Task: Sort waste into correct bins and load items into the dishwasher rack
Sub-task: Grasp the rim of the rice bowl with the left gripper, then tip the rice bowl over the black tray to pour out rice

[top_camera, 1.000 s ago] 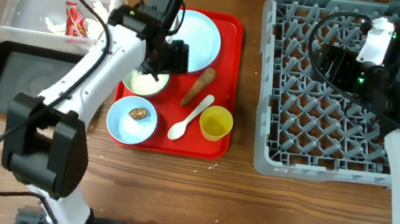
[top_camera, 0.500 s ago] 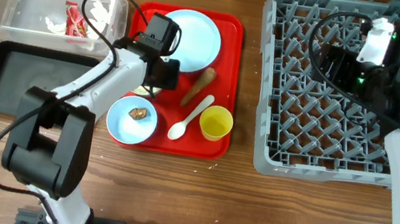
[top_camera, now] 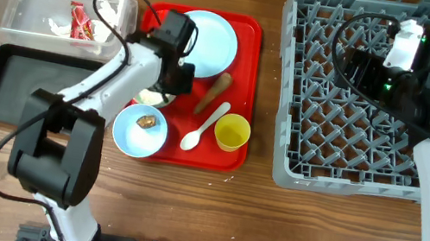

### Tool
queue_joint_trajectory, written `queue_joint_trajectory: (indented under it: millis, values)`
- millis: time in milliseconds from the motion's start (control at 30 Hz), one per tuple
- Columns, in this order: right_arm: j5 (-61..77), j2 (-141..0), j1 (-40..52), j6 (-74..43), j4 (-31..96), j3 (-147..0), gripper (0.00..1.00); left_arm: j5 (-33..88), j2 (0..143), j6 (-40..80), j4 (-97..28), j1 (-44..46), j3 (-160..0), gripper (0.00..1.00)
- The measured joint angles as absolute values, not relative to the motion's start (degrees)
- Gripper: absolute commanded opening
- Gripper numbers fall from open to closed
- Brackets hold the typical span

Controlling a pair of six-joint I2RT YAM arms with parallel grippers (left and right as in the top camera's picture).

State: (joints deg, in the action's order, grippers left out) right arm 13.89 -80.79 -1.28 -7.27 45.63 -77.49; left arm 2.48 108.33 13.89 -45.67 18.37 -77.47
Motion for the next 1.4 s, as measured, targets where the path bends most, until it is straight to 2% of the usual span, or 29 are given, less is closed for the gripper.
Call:
queue_joint_trajectory:
  millis: [167,300,567,700,967,1200,1400]
  values:
    - [13.9,-80.8,-1.3,-7.3,45.6,-77.5,1.00,5.5,106.8,18.3,-55.3,18.1,-88.5,0.04]
    - [13.9,-80.8,-1.3,-7.3,45.6,-77.5,1.00,7.9,102.9,20.0,-58.3,14.7,-90.1,0.04]
    - [13.9,-80.8,-1.3,-7.3,46.1,-77.5,1.00,23.4,102.0,16.7,-65.2,-10.7,-90.1,0.04]
    - [13.9,-80.8,-1.3,-7.3,46.3,-77.5,1.00,30.5,102.0,13.2,-64.1,-19.8,-89.4,0.04]
    - [13.9,-80.8,-1.3,-7.3,47.0,-77.5,1.00,52.0,101.8,11.5,-50.6,-35.2,-79.7,0.04]
    - [13.9,-80.8,-1.3,-7.3,47.2,-77.5,1.00,67.2,101.8,11.4,-49.0,-41.8,-77.4,0.04]
    - [13.9,-80.8,-1.3,-7.3,47.6,-77.5,1.00,80.2,101.8,11.4,-48.8,-43.9,-77.4,0.04]
